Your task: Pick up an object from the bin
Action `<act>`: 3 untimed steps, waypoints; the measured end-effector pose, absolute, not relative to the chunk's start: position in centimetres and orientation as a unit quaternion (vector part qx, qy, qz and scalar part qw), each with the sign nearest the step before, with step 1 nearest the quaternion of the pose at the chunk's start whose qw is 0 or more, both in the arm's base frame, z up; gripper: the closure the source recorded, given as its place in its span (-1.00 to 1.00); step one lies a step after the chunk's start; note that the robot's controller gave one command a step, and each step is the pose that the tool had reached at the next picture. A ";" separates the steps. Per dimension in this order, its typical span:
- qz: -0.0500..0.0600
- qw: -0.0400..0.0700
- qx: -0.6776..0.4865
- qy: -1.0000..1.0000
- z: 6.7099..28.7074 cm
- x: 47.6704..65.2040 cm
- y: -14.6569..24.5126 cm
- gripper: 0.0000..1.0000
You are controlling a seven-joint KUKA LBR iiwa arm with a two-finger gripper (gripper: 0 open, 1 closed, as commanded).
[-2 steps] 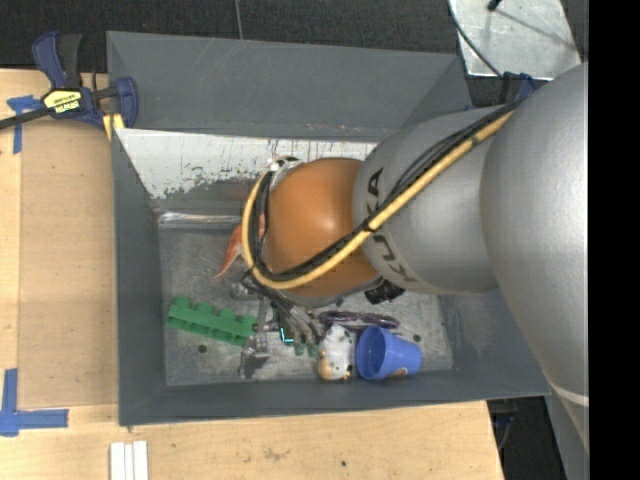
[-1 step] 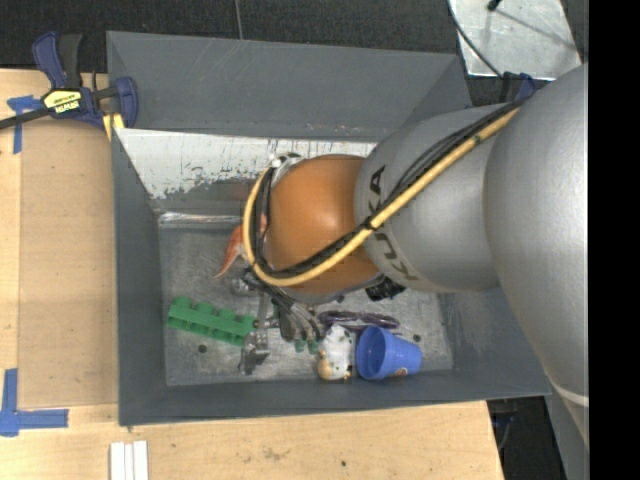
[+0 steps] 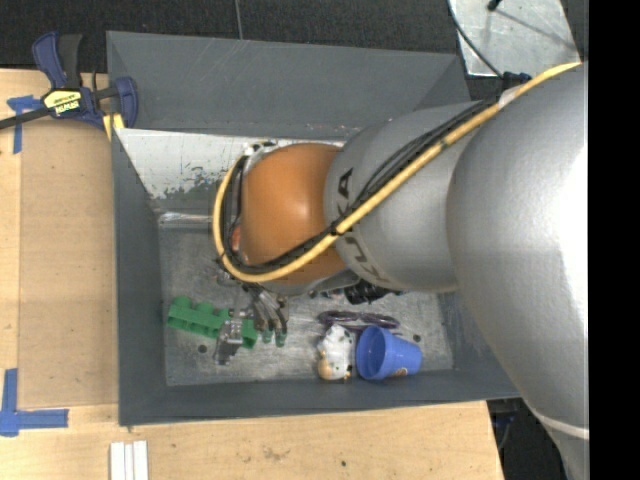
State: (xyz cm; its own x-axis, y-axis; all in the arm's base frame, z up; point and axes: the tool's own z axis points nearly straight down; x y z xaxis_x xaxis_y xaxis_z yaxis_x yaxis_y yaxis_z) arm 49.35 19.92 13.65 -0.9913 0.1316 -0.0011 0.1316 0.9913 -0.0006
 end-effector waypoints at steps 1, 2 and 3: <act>0.000 0.000 0.112 0.994 11.3 50.0 21.4 -1.00; 0.000 0.000 0.171 0.985 12.4 48.8 21.8 -1.00; 0.000 0.001 0.154 0.988 7.1 48.5 21.8 -1.00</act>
Offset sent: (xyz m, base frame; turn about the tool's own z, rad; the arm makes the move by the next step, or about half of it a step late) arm -0.0090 0.0211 -0.0083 0.2277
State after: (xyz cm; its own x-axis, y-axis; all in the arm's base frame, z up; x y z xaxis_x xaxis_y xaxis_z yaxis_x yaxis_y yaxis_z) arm 48.51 21.79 7.10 -0.9527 0.3040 -0.0024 0.3040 0.9527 0.0011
